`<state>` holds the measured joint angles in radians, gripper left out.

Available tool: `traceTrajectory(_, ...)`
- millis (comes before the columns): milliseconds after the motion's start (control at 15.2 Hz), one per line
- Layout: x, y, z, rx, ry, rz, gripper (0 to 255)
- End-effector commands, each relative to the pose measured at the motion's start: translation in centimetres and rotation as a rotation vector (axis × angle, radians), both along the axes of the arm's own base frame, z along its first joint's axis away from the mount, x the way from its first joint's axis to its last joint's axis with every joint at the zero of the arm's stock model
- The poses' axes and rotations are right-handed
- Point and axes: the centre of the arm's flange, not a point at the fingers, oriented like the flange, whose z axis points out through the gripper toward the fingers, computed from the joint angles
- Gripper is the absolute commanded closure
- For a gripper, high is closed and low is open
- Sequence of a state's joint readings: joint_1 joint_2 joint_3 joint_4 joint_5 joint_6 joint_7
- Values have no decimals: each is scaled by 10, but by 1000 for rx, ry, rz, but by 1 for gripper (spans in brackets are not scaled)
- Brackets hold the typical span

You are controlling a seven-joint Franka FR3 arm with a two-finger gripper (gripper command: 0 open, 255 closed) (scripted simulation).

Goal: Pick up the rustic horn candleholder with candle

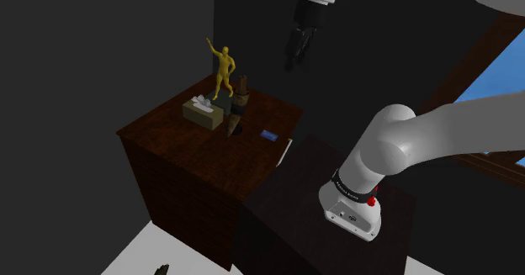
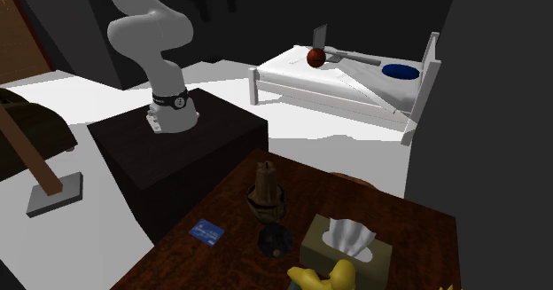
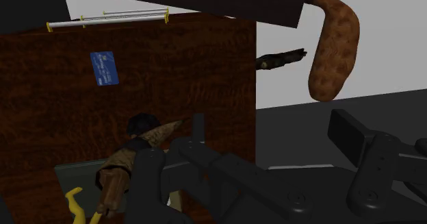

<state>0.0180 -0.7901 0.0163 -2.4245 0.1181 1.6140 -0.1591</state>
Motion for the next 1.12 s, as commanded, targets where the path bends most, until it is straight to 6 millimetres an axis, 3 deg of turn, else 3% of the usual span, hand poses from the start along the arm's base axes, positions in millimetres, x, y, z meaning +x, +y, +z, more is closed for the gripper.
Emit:
traceTrajectory(0,0,0,0,0,0,0,0)
traceTrajectory(1056,142,-72,-114,-46,-106,-20,0)
